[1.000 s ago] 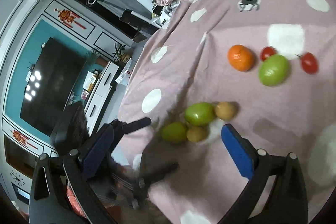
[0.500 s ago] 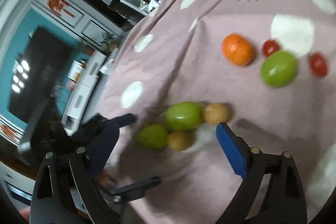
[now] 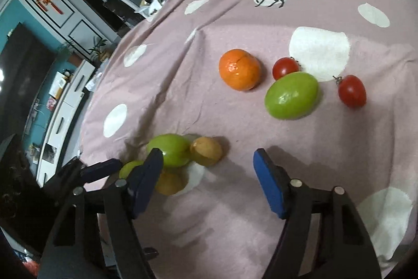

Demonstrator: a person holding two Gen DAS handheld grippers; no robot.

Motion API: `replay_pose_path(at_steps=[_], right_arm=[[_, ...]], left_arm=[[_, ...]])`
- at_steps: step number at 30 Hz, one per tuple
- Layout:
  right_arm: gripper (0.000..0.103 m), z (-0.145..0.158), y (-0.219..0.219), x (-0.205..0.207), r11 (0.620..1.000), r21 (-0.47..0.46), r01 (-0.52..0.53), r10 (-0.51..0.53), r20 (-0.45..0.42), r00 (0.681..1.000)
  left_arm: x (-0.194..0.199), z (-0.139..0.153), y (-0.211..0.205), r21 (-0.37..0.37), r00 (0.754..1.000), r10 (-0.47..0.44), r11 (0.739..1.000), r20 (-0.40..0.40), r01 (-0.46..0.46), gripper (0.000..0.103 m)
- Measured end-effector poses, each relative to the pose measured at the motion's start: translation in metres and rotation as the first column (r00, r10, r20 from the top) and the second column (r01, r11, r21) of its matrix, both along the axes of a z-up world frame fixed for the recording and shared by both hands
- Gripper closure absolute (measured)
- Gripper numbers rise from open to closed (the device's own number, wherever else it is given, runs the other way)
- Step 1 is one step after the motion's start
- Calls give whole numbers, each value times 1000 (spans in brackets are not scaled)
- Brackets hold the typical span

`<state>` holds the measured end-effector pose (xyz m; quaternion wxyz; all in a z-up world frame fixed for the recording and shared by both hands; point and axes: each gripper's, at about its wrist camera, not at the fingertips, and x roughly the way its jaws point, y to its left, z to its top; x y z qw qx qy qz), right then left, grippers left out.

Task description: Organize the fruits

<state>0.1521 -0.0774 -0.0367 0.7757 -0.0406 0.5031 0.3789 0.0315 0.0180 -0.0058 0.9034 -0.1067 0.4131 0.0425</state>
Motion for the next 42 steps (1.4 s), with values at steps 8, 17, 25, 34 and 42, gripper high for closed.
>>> replay_pose_path(at_steps=[8,17,25,34,42], right_arm=[[42,-7,0,3,1000,6,-15,15,-39,999],[59,-6,4,2,999,-33,-33,32,-12,999],[74,-9,17,-1,996,-52,-68,69,6,998],[75,-2,5,4,1000,-15,-19,19,11,1000],[75,24,-24,4,996,85,16,-19,27,999]], left_arm=[[13,1,-24,0,997,-76,997,13,76,15],[36,-13,-18,41,999,-22,999,-40,24,19],[46,-19,-15,139,993,32,990,-114,-16,70],[43,-18,-12,19,995,-12,1000,-103,14,74],[30,5,-22,28,1000,-22,999,-21,23,74]])
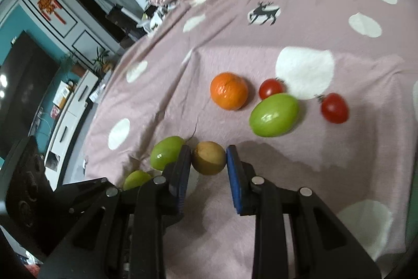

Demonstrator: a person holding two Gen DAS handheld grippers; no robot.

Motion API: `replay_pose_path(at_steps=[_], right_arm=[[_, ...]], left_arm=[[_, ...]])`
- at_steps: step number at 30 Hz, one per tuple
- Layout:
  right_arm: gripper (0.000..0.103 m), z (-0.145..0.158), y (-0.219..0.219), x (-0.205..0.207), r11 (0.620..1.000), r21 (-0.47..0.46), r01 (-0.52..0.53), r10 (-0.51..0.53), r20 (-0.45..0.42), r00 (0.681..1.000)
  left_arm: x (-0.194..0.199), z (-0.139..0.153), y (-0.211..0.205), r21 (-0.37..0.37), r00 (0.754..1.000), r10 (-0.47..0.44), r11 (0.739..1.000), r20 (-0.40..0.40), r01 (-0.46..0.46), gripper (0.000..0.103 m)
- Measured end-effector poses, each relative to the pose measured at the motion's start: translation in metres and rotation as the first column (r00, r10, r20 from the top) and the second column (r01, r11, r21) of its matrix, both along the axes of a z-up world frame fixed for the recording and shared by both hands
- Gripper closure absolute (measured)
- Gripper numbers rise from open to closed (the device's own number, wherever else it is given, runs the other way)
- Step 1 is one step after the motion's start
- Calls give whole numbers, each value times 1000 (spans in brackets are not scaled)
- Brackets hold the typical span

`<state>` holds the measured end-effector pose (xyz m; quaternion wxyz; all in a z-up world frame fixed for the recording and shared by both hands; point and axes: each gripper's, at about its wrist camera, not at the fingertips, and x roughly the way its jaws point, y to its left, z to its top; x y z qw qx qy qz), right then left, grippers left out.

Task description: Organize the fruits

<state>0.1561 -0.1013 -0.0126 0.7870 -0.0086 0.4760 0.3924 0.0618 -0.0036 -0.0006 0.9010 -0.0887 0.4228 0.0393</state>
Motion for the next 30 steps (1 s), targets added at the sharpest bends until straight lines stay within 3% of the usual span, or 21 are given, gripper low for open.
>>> replay_pose_path(at_steps=[4,8,13,17,21,22,23,24,25,27,30], right_arm=[[75,25,-26,-5,998,66,22,-24,29,999],[75,57,-82,-9,985,134,109,-122,87,989],[75,85,-190,-10,928,195,316,-343,126,931],[75,89,-266,-5,845,195,499,-525,117,843],[71,79,-297,-3,810,170,561,-579,80,811],[59,77,-301,-1,798,146,585,-599,74,798],[46,74,-306,-1,784,140,605,-617,63,785],[24,72,-313,-1,769,159,619,-632,42,774],[20,71,-318,-2,756,194,625,-640,20,768],[19,75,-325,-6,741,266,616,-635,-19,772],[10,88,-316,-16,740,276,613,-644,27,765]], left_arm=[[0,32,-13,27,996,-31,999,85,28,74],[32,62,-42,39,982,-107,994,155,102,74],[92,70,-98,3,953,-237,971,188,241,74],[130,57,-135,-75,943,-283,951,173,299,74],[156,52,-165,-102,934,-312,937,175,333,71],[159,52,-169,-110,930,-325,932,173,346,59],[163,50,-170,-142,928,-333,923,167,357,32],[164,48,-168,-185,933,-320,919,166,349,18],[163,47,-162,-228,937,-298,914,181,335,2],[155,48,-151,-264,943,-260,914,206,309,1],[140,56,-133,-249,951,-228,928,207,277,1]])
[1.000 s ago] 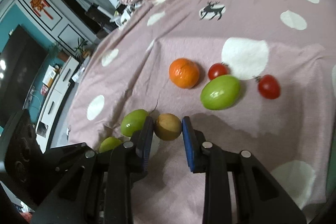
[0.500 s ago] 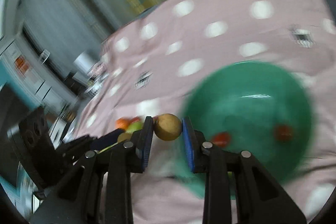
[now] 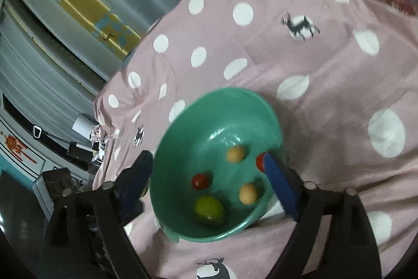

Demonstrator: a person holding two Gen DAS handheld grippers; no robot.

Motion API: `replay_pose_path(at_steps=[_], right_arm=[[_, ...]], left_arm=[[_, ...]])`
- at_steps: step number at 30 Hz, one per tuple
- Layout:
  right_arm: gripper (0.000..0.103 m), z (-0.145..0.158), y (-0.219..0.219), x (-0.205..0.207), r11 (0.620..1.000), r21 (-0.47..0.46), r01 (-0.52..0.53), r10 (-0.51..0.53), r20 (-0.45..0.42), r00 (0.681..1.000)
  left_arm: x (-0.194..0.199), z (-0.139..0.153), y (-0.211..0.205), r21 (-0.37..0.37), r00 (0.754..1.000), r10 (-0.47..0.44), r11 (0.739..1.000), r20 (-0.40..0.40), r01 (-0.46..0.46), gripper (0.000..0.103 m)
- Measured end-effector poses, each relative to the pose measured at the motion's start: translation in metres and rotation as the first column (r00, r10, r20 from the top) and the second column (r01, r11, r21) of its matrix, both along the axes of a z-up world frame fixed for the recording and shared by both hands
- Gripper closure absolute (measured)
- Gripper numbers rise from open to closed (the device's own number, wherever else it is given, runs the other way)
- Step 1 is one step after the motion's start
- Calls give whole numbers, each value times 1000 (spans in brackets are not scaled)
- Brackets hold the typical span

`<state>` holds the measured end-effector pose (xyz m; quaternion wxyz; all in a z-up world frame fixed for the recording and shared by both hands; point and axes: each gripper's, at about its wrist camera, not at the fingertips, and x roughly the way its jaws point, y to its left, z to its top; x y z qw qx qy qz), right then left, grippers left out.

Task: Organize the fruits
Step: 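Carry both small brown fruits to the green bowl and release them, then reach the right gripper to a small green lime and close on it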

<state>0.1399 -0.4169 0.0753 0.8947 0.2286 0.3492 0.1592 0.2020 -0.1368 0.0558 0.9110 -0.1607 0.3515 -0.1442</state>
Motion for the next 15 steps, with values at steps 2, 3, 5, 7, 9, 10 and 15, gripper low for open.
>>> replay_pose_path(at_steps=[2,3,5,7,9,10,15], right_arm=[[8,5,12,-4,1000,-3,-31,31,12,999],[8,6,17,-3,998,6,-54,54,11,998],[8,8,40,-5,993,17,-117,117,7,993],[8,7,64,-3,985,0,-174,174,-3,985],[8,6,103,-3,966,-38,-256,256,-18,967],[8,6,115,-4,957,-50,-286,285,-22,958],[8,-9,208,-1,855,-90,-510,506,-64,860]], left_arm=[[-14,4,15,43,1000,28,999,-5,-27,1],[-24,6,24,73,999,45,996,-7,-44,1],[-45,9,43,153,997,82,985,-12,-79,1],[-65,7,58,211,994,107,972,-16,-101,1],[-91,-1,75,276,993,114,956,-42,-98,1],[-101,-6,81,306,990,128,946,-54,-105,1],[-145,-34,118,411,959,276,883,-69,-225,1]])
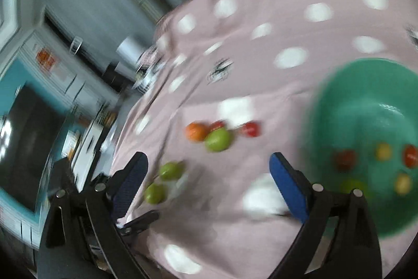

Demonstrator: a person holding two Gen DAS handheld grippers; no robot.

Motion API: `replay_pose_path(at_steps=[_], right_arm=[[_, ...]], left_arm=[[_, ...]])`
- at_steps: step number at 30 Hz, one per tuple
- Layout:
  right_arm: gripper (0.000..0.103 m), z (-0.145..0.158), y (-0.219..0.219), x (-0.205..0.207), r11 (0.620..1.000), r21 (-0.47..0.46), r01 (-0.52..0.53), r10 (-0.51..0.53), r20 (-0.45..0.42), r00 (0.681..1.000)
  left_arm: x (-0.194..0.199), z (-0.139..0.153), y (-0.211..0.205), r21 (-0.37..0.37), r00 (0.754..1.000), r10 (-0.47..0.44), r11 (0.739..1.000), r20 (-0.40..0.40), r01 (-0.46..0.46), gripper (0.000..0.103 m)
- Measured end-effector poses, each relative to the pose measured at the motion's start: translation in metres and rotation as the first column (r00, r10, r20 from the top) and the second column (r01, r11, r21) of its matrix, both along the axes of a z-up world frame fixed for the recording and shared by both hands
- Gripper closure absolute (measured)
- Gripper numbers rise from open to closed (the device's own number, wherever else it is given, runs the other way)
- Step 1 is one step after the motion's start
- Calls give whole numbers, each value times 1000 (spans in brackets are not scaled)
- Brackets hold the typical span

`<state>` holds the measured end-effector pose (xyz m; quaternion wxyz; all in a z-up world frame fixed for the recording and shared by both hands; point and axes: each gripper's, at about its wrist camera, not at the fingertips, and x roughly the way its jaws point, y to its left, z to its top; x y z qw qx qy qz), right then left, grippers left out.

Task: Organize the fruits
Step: 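Reach the right gripper to a small green lime and close on it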

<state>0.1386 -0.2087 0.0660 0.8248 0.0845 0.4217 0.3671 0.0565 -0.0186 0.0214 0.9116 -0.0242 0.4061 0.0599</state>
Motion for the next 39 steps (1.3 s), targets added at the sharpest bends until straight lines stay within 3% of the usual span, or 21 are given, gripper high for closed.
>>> replay_pose_path(at_steps=[5,8,12,17,21,25,31,34,35,36,39], right_arm=[[9,-36,82,1,977,-68,-201,196,-73,978],[10,-65,124,-1,951,-111,-289,272,-145,951],[18,-95,161,-5,926,-142,-350,316,-218,924],[25,-111,168,-3,918,-149,-368,320,-270,908],[35,-117,174,-9,900,-147,-410,357,-292,887],[46,-119,180,-14,889,-147,-435,380,-295,877],[47,-118,183,-13,888,-147,-436,383,-290,877],[48,-119,184,-14,884,-153,-442,388,-289,875],[49,-120,184,-15,882,-155,-445,390,-289,874],[50,-119,184,-15,881,-155,-448,393,-289,873],[52,-117,182,-16,879,-151,-452,401,-280,872]], left_arm=[[-20,-22,33,12,996,61,998,-58,-61,1],[-24,-30,41,-25,997,32,999,-68,-34,1],[-20,-33,35,-8,996,-17,1000,-83,17,1],[-17,-40,31,-57,992,-70,996,-102,64,1],[-17,-41,29,-46,995,-54,998,-81,50,1],[-21,-37,32,-92,996,-14,996,-93,5,1],[-27,-34,31,-134,995,8,991,-99,-21,1],[-20,-39,33,-117,984,80,988,-157,-99,1],[-15,-47,36,-154,971,106,978,-214,-140,2],[-14,-50,37,-161,964,127,973,-232,-167,3],[-16,-50,38,-113,953,183,970,-243,-216,21]])
